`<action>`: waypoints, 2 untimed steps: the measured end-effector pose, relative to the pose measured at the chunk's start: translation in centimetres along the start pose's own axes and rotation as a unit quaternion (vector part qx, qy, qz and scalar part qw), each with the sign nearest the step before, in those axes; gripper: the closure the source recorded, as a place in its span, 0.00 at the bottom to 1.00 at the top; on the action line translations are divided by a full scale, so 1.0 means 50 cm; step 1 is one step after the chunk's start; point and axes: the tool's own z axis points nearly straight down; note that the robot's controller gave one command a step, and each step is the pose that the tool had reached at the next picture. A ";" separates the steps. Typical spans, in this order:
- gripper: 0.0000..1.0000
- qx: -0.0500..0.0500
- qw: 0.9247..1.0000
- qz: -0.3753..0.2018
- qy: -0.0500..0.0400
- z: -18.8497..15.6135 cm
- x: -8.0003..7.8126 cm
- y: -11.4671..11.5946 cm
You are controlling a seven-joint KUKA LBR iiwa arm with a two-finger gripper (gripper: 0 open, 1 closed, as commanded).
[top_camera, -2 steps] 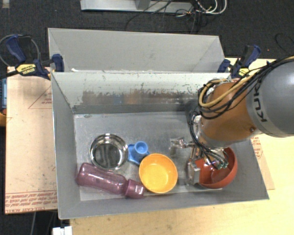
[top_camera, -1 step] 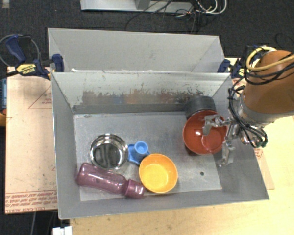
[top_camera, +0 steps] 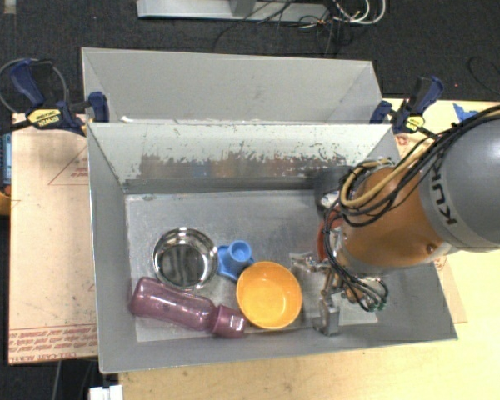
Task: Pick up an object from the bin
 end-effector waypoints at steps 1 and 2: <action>0.00 0.007 0.999 0.043 -0.005 -0.196 -0.078 -0.178; 0.00 0.003 0.999 0.040 0.000 -0.186 -0.073 -0.169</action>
Offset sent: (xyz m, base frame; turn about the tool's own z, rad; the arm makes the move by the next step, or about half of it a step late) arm 0.0000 0.0000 0.0000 0.0000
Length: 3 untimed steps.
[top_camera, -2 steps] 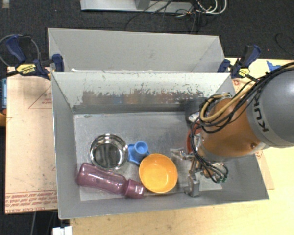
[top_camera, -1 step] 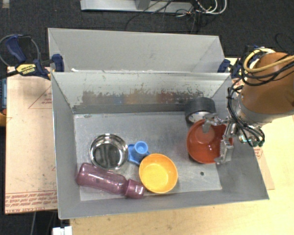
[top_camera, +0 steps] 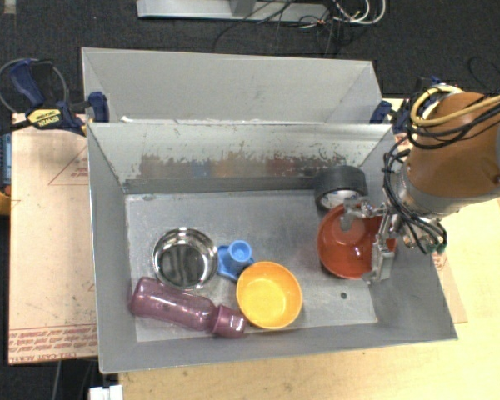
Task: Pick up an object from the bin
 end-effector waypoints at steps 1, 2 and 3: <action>0.00 0.000 1.000 0.027 -0.001 0.072 0.000 -0.008; 0.00 0.000 1.000 0.027 -0.004 0.068 -0.035 0.016; 0.00 0.000 0.999 0.050 0.000 0.180 -0.011 -0.009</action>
Offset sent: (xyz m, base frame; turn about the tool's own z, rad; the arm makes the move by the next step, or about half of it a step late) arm 0.0158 0.0090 -0.0337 0.0557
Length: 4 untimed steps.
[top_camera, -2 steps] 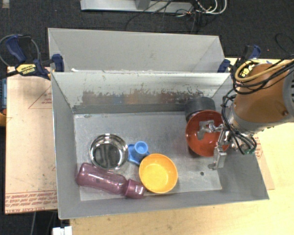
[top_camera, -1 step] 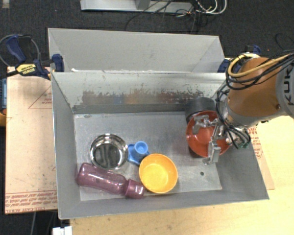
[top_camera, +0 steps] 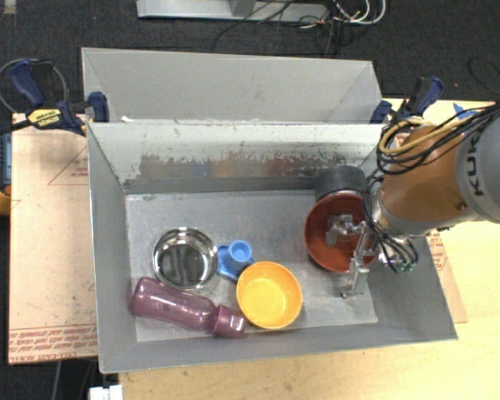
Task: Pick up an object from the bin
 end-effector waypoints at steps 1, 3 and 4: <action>1.00 0.001 1.000 -0.006 -0.008 -0.051 -0.022 -0.002; 1.00 -0.001 1.000 -0.005 0.000 -0.114 -0.017 -0.004; 1.00 -0.001 0.992 -0.124 -0.001 -0.080 0.004 -0.075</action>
Offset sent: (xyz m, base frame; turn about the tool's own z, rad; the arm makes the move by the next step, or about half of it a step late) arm 0.0000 0.0000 0.0000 0.0000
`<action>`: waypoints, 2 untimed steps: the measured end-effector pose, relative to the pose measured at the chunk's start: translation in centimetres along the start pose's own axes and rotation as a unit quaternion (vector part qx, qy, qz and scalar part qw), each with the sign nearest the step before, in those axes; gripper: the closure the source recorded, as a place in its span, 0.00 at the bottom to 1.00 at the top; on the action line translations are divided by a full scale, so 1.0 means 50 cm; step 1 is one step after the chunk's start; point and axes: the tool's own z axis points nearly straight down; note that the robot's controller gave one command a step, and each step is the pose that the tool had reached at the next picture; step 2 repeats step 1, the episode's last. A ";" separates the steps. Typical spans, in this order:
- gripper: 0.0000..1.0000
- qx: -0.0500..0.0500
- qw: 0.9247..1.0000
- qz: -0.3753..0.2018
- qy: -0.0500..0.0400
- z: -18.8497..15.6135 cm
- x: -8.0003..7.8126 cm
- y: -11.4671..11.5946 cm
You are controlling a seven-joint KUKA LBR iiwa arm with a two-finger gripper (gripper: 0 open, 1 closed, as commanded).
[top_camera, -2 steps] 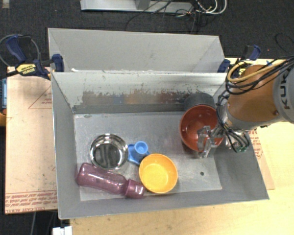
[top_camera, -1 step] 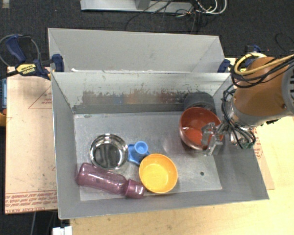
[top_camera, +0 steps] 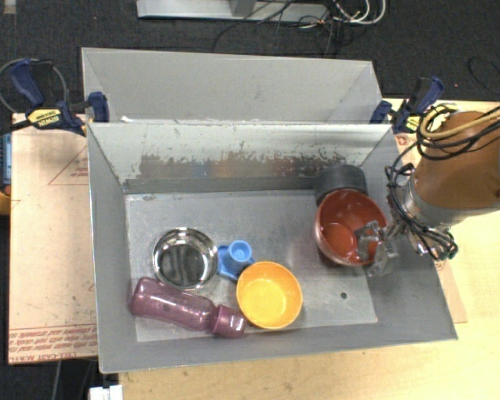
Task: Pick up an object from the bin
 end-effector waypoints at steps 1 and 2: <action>1.00 0.001 0.995 0.100 -0.005 -0.231 -0.040 0.045; 1.00 0.001 0.995 0.100 -0.005 -0.231 -0.040 0.045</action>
Offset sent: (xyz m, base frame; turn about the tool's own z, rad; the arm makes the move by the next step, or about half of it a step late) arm 0.0078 0.0039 0.1887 0.0246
